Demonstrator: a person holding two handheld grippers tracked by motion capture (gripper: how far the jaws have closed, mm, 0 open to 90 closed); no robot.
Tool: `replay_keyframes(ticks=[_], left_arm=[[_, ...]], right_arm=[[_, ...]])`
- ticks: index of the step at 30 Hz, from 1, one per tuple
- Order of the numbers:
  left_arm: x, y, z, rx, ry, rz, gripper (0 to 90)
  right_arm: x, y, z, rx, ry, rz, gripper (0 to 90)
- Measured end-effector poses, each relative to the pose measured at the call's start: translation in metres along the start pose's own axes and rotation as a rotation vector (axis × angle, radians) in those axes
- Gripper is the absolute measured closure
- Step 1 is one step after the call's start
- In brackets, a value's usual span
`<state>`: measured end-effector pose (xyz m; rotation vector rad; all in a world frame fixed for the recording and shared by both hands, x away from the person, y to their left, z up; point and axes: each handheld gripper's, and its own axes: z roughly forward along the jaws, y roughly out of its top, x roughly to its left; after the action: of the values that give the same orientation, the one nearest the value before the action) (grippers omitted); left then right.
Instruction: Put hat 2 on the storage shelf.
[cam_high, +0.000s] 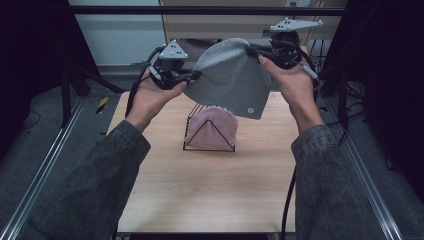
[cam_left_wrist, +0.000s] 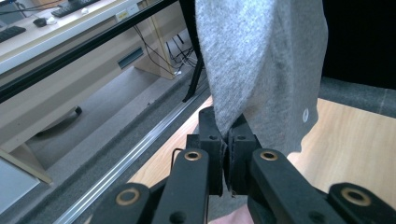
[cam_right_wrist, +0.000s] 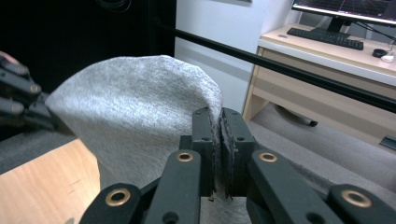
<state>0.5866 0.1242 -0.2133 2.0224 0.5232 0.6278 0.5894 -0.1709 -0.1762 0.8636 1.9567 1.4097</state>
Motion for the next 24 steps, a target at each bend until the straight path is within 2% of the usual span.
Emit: replay_keyframes(ticks=[5, 12, 16, 19, 24], left_arm=[[0.012, -0.009, 0.015, 0.001, 0.023, -0.021, 87.3], [0.026, -0.021, 0.031, 0.015, 0.054, -0.043, 87.3], [0.032, -0.028, 0.038, 0.016, 0.057, -0.071, 87.3], [0.033, -0.034, 0.043, 0.036, 0.074, -0.053, 87.3], [0.034, -0.04, 0.048, 0.049, 0.077, -0.061, 87.3]], right_arm=[[-0.011, -0.005, 0.022, 0.009, -0.011, 0.004, 85.3], [-0.016, -0.015, 0.049, 0.035, -0.027, -0.007, 85.3], [-0.018, -0.021, 0.06, 0.041, -0.031, 0.005, 85.4], [-0.019, -0.029, 0.066, 0.045, -0.032, 0.012, 85.3], [-0.02, -0.036, 0.071, 0.054, -0.031, 0.017, 85.4]])
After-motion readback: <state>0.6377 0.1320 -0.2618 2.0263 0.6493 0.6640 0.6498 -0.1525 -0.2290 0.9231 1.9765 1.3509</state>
